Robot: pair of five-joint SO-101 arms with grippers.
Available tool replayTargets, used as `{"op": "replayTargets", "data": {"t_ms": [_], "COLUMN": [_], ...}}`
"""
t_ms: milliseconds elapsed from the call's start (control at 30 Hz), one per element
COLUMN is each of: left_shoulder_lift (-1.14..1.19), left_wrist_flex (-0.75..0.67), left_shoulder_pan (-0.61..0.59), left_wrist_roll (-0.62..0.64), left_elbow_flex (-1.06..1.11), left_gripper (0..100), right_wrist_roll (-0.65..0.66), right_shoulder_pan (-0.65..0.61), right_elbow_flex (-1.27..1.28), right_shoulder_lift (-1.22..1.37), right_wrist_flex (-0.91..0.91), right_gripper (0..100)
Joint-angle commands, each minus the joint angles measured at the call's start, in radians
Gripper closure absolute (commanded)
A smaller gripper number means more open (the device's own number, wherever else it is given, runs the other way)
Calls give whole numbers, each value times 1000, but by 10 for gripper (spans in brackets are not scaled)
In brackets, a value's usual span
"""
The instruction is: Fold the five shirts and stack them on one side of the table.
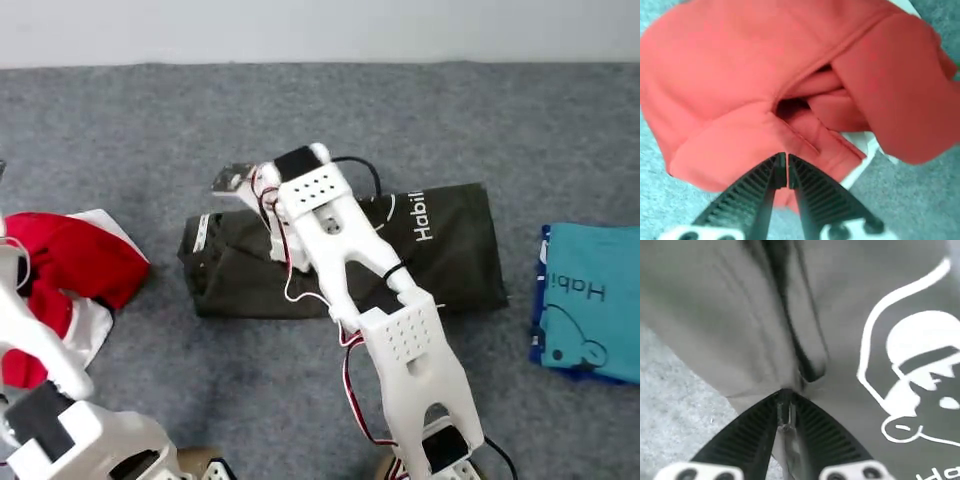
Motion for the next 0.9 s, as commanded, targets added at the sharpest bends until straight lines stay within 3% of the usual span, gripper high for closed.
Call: {"op": "replayTargets", "data": {"t_ms": [0, 233, 500, 667, 867], "left_shoulder_lift": [-54, -54, -55, -55, -55], "left_wrist_flex": [66, 212, 299, 301, 299], "left_shoulder_pan": [2, 2, 2, 0, 2], "left_wrist_roll": [-2, -2, 2, 2, 0], "left_elbow_flex": [-61, -139, -265, -265, -266], "left_gripper": [985, 985, 985, 985, 985], "right_wrist_roll": [-61, -68, -84, -258, -321], "right_shoulder_pan": [79, 278, 518, 610, 630], "right_elbow_flex": [-51, 92, 245, 244, 244], "right_shoulder_lift": [-127, -285, -338, -268, -189], "right_wrist_flex": [42, 44, 36, -68, -131], "right_gripper": [990, 970, 731, 714, 714]}}
